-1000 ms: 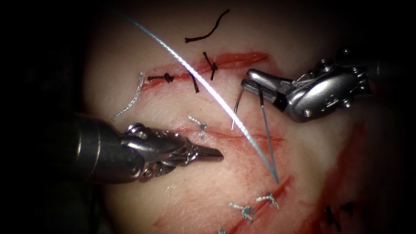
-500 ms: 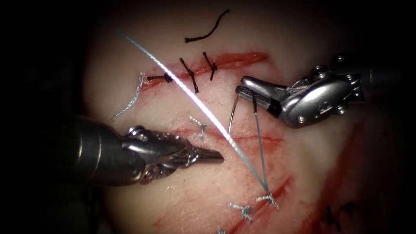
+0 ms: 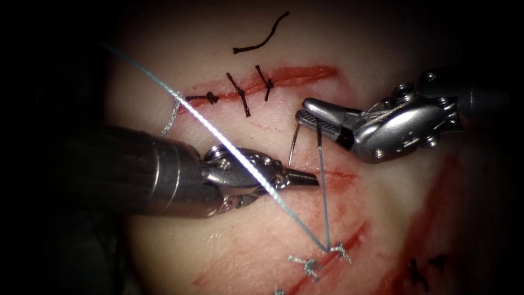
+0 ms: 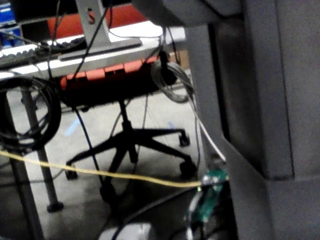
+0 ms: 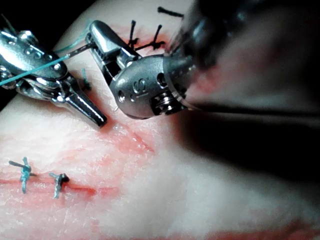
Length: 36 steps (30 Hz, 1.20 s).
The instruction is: Wound Closure
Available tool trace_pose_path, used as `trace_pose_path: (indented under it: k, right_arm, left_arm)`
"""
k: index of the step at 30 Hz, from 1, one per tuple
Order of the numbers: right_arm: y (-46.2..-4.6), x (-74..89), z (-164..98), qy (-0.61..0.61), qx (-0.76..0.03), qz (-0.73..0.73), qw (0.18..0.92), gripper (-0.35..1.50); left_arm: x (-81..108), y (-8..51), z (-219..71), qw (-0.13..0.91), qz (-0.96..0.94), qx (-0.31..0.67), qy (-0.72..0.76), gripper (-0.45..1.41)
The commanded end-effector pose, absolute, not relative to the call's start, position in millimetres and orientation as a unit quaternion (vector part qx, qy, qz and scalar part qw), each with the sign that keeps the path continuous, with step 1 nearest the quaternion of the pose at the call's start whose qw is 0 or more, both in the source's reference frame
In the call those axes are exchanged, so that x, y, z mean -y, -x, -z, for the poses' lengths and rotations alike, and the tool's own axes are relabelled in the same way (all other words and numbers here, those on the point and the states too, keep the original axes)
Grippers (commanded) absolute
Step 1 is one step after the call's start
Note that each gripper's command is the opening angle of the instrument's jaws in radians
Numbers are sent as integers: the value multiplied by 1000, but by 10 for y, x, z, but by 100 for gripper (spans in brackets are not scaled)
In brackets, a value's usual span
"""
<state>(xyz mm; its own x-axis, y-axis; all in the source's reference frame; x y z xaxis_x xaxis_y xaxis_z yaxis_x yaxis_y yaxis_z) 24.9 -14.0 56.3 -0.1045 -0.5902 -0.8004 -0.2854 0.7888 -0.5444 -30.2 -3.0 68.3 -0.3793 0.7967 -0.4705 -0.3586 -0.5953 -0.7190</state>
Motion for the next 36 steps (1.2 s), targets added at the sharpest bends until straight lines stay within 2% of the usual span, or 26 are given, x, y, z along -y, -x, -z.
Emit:
trace_pose_path:
  k: [1,22,27,36]
  right_arm:
    - [-259,138,-565,300,-733,127,598,-35]
    - [-259,144,-568,298,-732,131,599,-35]
    - [-260,145,-569,299,-716,189,602,-35]
    - [-260,137,-558,316,-711,209,593,-35]
  left_arm:
    - [37,304,-696,366,-797,256,407,-45]
    - [72,295,-685,377,-801,282,370,-45]
    - [69,288,-691,380,-806,284,354,-45]
    - [73,288,-701,389,-809,281,339,-45]
